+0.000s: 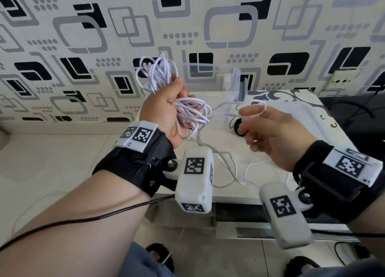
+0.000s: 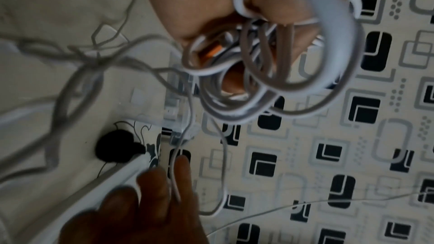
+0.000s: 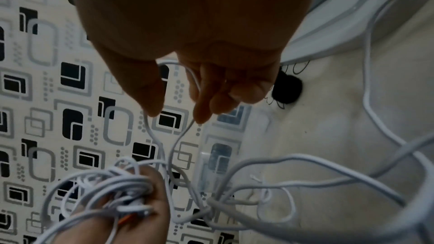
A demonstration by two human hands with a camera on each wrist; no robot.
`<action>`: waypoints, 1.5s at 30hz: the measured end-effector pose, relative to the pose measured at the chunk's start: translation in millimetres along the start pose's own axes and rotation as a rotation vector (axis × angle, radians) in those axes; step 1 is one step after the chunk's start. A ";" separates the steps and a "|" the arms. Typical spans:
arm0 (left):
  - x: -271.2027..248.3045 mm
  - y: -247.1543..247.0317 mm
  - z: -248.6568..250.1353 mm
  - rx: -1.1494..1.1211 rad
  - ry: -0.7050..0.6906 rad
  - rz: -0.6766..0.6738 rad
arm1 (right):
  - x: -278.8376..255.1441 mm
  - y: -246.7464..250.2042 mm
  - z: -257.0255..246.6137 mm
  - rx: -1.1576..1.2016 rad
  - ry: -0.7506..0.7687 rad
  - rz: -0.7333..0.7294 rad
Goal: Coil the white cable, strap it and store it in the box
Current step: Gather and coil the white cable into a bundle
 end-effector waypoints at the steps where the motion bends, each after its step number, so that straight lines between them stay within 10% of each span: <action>1: -0.8 -3.4 -2.1 -0.018 0.008 -0.019 | -0.5 -2.5 2.7 0.044 -0.013 0.000; 13: -16.3 -25.1 -10.5 -0.095 0.141 -0.224 | -14.3 -31.8 19.2 -0.275 -0.087 -0.343; 24: -28.0 -38.3 -19.6 -0.045 0.155 -0.394 | -4.9 -39.1 8.8 -0.206 0.140 -0.195; 31: -14.0 -20.2 -12.2 0.026 0.118 -0.201 | 0.9 -15.0 2.3 -0.211 0.169 0.040; 45: -1.0 -2.1 -4.2 0.120 0.101 -0.072 | -0.1 -13.1 -3.9 -0.468 0.256 -0.043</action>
Point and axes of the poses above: each hand's wrist, its own x-axis towards the middle knuckle, its own y-axis out of the back of the hand, z = x × y, the point moved 6 cm from there along x, towards the middle knuckle, and after that the axes turned 14 degrees about y, right-handed, at the moved point
